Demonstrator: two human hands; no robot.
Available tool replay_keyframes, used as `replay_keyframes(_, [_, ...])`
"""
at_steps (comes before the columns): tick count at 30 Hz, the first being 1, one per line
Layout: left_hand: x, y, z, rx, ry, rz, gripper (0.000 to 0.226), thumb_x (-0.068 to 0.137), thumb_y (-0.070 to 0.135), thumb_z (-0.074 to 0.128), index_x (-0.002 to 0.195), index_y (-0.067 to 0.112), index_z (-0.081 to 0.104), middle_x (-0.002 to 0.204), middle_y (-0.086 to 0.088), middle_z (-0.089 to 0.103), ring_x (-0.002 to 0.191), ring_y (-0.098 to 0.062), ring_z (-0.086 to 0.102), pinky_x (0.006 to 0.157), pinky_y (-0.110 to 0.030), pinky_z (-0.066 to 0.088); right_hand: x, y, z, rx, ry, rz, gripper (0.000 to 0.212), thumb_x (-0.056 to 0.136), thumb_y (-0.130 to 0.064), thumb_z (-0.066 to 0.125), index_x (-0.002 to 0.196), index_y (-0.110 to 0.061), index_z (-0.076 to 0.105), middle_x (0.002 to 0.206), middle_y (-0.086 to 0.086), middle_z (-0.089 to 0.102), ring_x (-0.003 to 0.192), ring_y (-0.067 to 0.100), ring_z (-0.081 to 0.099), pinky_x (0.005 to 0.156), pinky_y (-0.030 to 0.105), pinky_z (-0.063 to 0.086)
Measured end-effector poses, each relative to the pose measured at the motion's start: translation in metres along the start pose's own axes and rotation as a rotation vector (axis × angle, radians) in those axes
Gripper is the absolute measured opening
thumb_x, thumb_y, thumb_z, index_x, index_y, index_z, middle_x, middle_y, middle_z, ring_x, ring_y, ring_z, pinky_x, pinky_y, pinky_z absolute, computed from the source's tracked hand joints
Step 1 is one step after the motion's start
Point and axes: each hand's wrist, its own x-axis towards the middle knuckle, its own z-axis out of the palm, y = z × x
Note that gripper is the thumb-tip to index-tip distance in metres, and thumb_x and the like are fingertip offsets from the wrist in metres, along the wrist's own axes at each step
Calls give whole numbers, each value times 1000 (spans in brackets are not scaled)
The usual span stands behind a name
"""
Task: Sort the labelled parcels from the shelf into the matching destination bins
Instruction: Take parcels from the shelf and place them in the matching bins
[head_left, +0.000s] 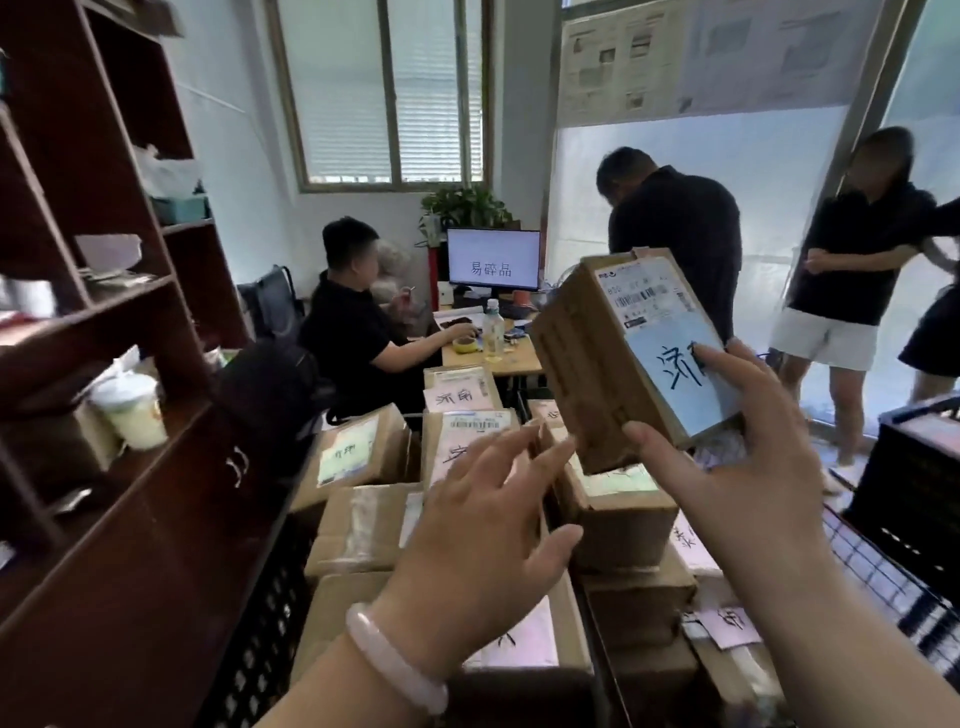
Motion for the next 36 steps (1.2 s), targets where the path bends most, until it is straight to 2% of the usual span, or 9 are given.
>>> replay_keyframes(2, [-12, -22, -14, 49, 16, -80, 70, 88, 65, 44, 149, 56, 11, 159, 22, 16, 144, 0, 2, 113, -24, 0, -1, -20, 17, 42, -48, -49, 76, 61, -64, 69, 131, -43, 48, 149, -14, 39, 133, -1, 34, 100, 19, 37])
replay_keyframes(4, [-27, -47, -29, 90, 29, -147, 69, 89, 60, 50, 151, 51, 21, 159, 15, 22, 146, -6, 9, 120, -29, 6, -9, -40, 35, 57, -94, -98, 76, 64, -68, 72, 131, -44, 47, 148, -17, 38, 132, -3, 34, 99, 11, 30])
replay_keyframes(8, [-64, -91, -64, 113, 40, -296, 67, 88, 48, 62, 150, 35, 39, 155, 3, 36, 145, -16, 24, 118, -41, 25, -39, -78, 71, 133, -161, -123, 73, 66, -60, 71, 132, -45, 46, 148, -11, 40, 133, 4, 36, 102, 12, 29])
replay_keyframes(13, [-104, -134, -92, 172, 14, -368, 69, 84, 52, 65, 147, 33, 44, 153, -2, 42, 142, -23, 32, 114, -45, 34, -86, -111, 118, 122, -360, -48, 71, 64, -57, 72, 128, -57, 42, 152, -14, 34, 137, 3, 28, 103, 9, 21])
replay_keyframes(17, [-128, -157, -100, 158, -30, -401, 69, 85, 51, 67, 148, 38, 41, 155, 3, 37, 144, -18, 27, 113, -45, 33, -100, -118, 136, 64, -337, 55, 69, 64, -58, 74, 127, -56, 46, 150, -14, 36, 138, 5, 29, 104, 16, 21])
replay_keyframes(24, [-147, -173, -100, 99, -124, -376, 70, 89, 57, 57, 152, 45, 28, 160, 11, 24, 148, -13, 15, 116, -40, 25, -102, -123, 160, -338, -416, 150, 78, 67, -76, 63, 137, -52, 40, 158, -10, 24, 142, 21, 24, 114, 40, 25])
replay_keyframes(30, [-149, -177, -98, 89, -154, -332, 70, 91, 61, 50, 151, 50, 18, 161, 16, 14, 148, -8, 5, 118, -38, 20, -96, -125, 178, -669, -511, 169, 88, 72, -90, 35, 147, -45, 29, 159, -2, 25, 141, 28, 24, 112, 45, 28])
replay_keyframes(32, [-146, -178, -99, 76, -148, -321, 70, 90, 62, 50, 152, 50, 18, 161, 16, 13, 148, -8, 4, 118, -39, 19, -95, -125, 182, -736, -515, 128, 91, 72, -90, 30, 149, -42, 24, 158, 0, 26, 142, 29, 21, 112, 47, 26])
replay_keyframes(36, [-139, -180, -98, 73, -132, -296, 71, 90, 62, 49, 152, 49, 17, 161, 15, 13, 148, -8, 3, 118, -38, 20, -89, -122, 189, -823, -579, 92, 91, 74, -83, 39, 151, -39, 16, 159, 2, 21, 144, 31, 10, 112, 51, 12])
